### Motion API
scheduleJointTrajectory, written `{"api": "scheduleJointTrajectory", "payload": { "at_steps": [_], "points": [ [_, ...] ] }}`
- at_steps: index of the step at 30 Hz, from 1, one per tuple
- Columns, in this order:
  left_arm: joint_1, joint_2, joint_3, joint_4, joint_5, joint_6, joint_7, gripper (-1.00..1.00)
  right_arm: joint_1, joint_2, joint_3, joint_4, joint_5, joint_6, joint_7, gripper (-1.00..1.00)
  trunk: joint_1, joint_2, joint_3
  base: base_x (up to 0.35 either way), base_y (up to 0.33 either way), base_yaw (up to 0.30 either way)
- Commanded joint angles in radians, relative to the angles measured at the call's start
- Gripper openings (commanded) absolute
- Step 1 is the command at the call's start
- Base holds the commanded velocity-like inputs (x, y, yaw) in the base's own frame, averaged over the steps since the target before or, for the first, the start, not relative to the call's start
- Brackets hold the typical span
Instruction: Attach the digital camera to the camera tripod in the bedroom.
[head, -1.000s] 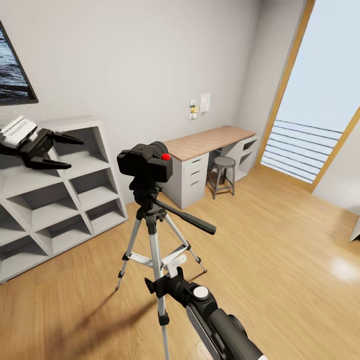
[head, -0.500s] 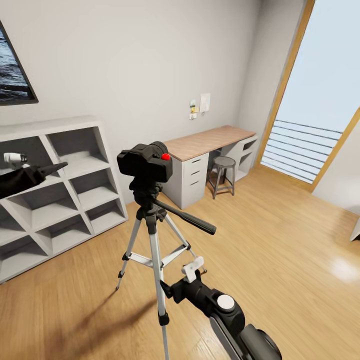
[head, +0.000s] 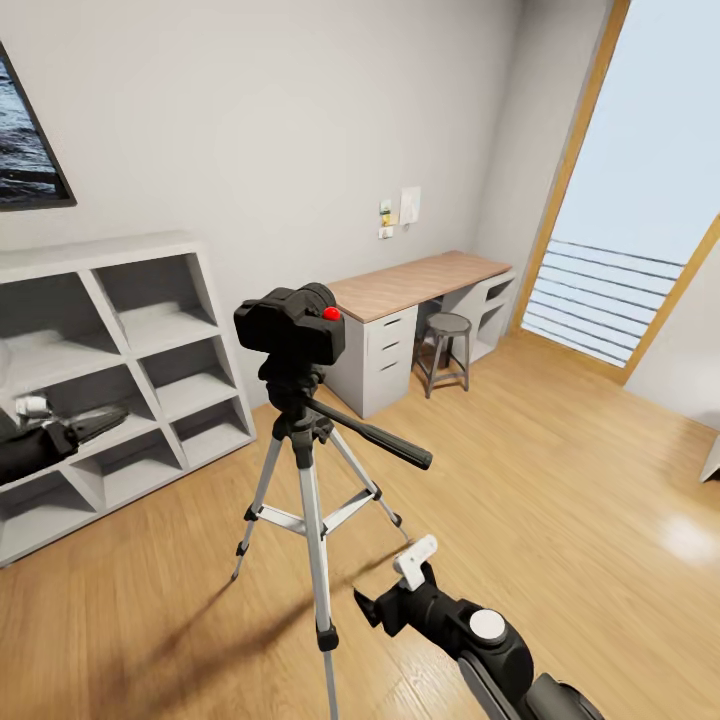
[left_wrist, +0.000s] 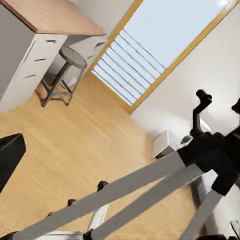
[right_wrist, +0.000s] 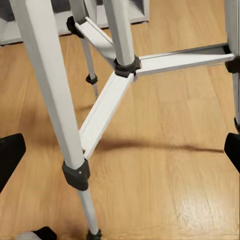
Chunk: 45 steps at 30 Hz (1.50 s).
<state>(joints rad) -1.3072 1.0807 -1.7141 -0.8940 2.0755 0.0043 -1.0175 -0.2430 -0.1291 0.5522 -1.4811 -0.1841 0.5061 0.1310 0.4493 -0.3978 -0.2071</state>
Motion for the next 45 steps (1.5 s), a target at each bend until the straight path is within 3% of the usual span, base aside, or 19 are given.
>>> {"api": "scheduleJointTrajectory", "payload": {
  "at_steps": [1,6,7,11,12,14,16,17,19,21,22,23,26,27,28,29,30,34,45],
  "points": [
    [0.023,0.004,-0.009,-0.002,0.011,0.002,-0.002,1.0,0.007,-0.011,0.001,-0.001,-0.005,0.01,-0.001,1.0,0.001,-0.002,-0.002,0.0,0.0,0.0],
    [0.185,-0.016,-0.007,-0.004,0.016,0.004,0.052,1.0,0.054,-0.048,-0.005,0.034,-0.005,0.025,-0.006,1.0,0.001,-0.002,-0.002,0.0,0.0,0.0],
    [0.293,-0.06,-0.002,-0.004,0.024,-0.006,0.158,1.0,0.072,-0.064,-0.02,0.089,-0.005,0.026,-0.008,1.0,0.001,-0.002,-0.002,0.0,0.0,0.0],
    [0.421,-0.124,0.019,0.001,0.039,-0.052,0.374,1.0,0.083,-0.08,-0.059,0.185,-0.005,0.022,-0.006,1.0,0.001,-0.002,-0.002,0.0,0.0,0.0],
    [0.488,-0.168,0.051,0.002,0.058,-0.09,0.543,1.0,0.086,-0.082,-0.084,0.26,-0.005,0.019,-0.006,1.0,0.001,-0.002,-0.002,0.0,0.0,0.0],
    [0.544,-0.199,0.074,0.004,0.072,-0.114,0.66,1.0,0.088,-0.081,-0.097,0.331,-0.005,0.018,-0.007,1.0,0.001,-0.002,-0.002,0.0,0.0,0.0],
    [0.575,-0.22,0.084,0.006,0.078,-0.122,0.707,1.0,0.088,-0.08,-0.102,0.374,-0.004,0.016,-0.007,1.0,0.001,-0.002,-0.002,0.0,0.0,0.0],
    [0.614,-0.251,0.091,0.018,0.084,-0.129,0.751,1.0,0.088,-0.078,-0.107,0.436,-0.003,0.015,-0.008,1.0,0.001,-0.002,-0.002,0.0,0.0,0.0],
    [0.626,-0.263,0.092,0.026,0.085,-0.129,0.761,1.0,0.088,-0.078,-0.108,0.458,-0.002,0.014,-0.009,1.0,0.001,-0.002,-0.002,0.0,0.0,0.0],
    [0.683,-0.346,0.095,0.114,0.088,-0.125,0.784,1.0,0.085,-0.074,-0.108,0.602,-0.001,0.009,-0.01,1.0,0.001,-0.002,-0.002,0.0,0.0,0.0],
    [0.683,-0.346,0.095,0.114,0.088,-0.125,0.784,1.0,0.085,-0.074,-0.108,0.602,-0.001,0.009,-0.01,1.0,0.001,-0.002,-0.002,0.0,0.0,0.0],
    [0.7,-0.39,0.095,0.169,0.088,-0.111,0.788,1.0,0.08,-0.068,-0.107,0.672,-0.001,0.008,-0.012,1.0,0.001,-0.002,-0.002,0.0,0.0,0.0],
    [0.727,-0.469,0.094,0.268,0.087,-0.056,0.807,1.0,0.07,-0.049,-0.107,0.778,-0.001,0.008,-0.025,1.0,0.001,-0.002,-0.002,0.0,0.0,0.0],
    [0.746,-0.527,0.093,0.339,0.086,-0.005,0.828,1.0,0.063,-0.037,-0.107,0.843,-0.002,0.007,-0.041,1.0,0.001,-0.002,-0.002,0.0,0.0,0.0],
    [0.792,-0.675,0.092,0.524,0.084,0.087,0.893,1.0,0.055,-0.021,-0.108,0.977,-0.003,-0.004,-0.088,1.0,0.001,-0.002,-0.002,0.0,0.0,0.0],
    [0.801,-0.703,0.092,0.558,0.083,0.098,0.908,1.0,0.054,-0.02,-0.109,0.996,-0.004,-0.014,-0.094,1.0,0.001,-0.002,-0.002,0.0,0.0,0.0],
    [0.801,-0.703,0.092,0.558,0.083,0.098,0.908,1.0,0.054,-0.02,-0.109,0.996,-0.004,-0.014,-0.094,1.0,0.001,-0.002,-0.002,0.0,0.0,0.0],
    [0.873,-0.842,0.091,0.686,0.079,0.121,1.018,1.0,0.06,-0.017,-0.108,1.109,-0.001,-0.126,-0.113,1.0,0.001,-0.002,-0.002,0.0,0.0,0.0],
    [1.06,-0.922,0.096,0.727,0.082,0.126,1.084,1.0,0.067,0.004,-0.106,1.395,-0.001,-0.222,-0.118,1.0,0.001,-0.002,-0.002,0.0,0.0,0.0]
  ]
}}
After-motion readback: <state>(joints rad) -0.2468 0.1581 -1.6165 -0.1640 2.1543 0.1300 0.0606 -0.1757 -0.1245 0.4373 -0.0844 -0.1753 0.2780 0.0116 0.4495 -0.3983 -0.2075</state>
